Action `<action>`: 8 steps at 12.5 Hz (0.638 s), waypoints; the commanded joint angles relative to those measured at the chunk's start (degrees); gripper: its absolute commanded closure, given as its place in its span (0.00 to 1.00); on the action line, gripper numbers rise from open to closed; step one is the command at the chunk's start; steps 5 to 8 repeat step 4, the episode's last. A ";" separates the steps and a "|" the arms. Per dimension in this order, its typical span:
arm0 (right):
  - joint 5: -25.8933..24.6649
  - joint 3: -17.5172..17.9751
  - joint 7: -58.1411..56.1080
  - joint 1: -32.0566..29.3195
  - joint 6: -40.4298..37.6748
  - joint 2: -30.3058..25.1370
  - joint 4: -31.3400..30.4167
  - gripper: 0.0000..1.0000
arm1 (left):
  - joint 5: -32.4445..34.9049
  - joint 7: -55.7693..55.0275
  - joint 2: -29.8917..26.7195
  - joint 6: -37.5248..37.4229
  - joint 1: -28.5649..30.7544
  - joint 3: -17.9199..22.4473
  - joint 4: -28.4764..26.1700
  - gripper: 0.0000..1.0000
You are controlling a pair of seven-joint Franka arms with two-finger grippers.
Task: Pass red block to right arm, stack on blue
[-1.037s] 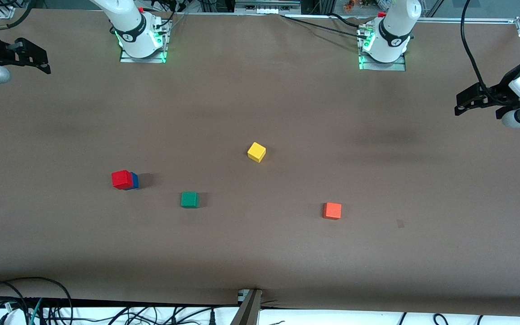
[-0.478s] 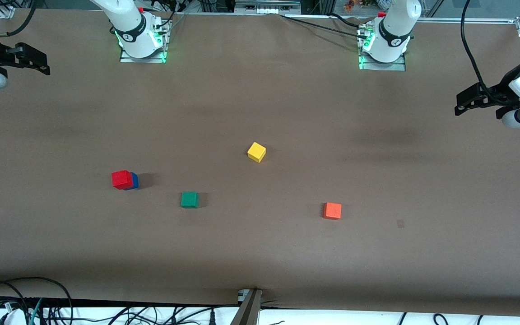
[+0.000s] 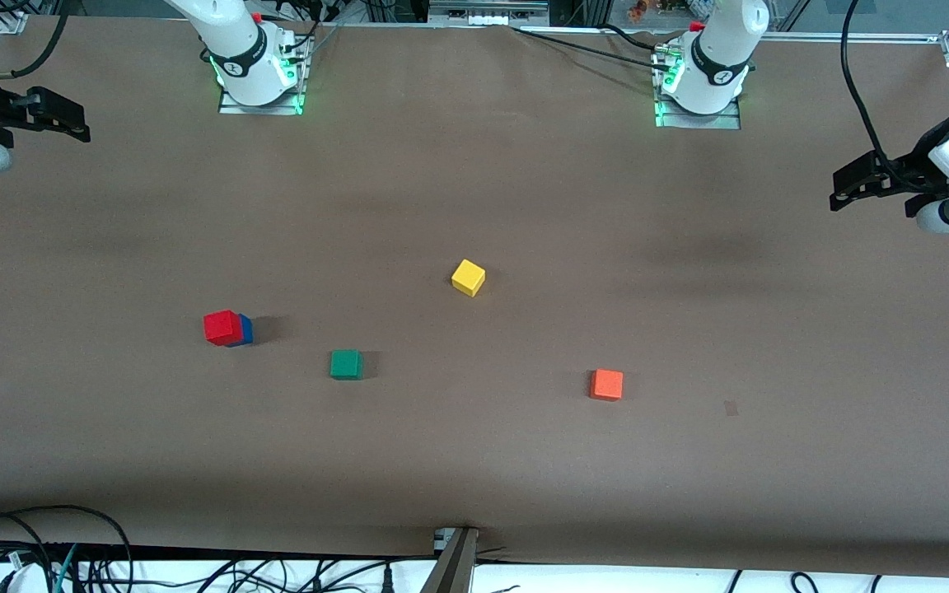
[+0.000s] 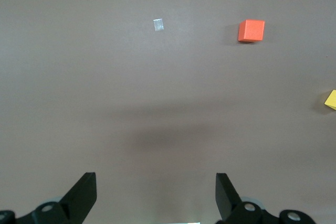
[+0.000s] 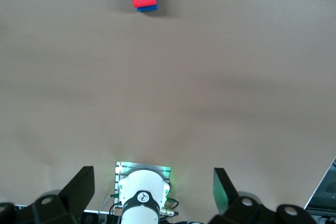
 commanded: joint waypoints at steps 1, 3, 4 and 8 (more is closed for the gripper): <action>-0.30 0.37 0.16 -0.38 -0.67 1.32 2.40 0.00 | -0.69 -0.31 -0.46 -0.73 0.42 -0.21 0.14 0.00; -0.30 0.37 0.16 -0.38 -0.67 2.29 3.45 0.00 | -0.69 -0.31 -0.46 -0.73 0.42 -0.21 0.14 0.00; -0.21 0.37 0.16 -0.12 -0.58 2.38 3.54 0.00 | -0.69 -0.31 -0.46 -0.73 0.42 -0.21 0.14 0.00; -0.21 0.37 0.16 -0.12 -0.58 2.38 3.54 0.00 | -0.69 -0.31 -0.46 -0.73 0.42 -0.21 0.14 0.00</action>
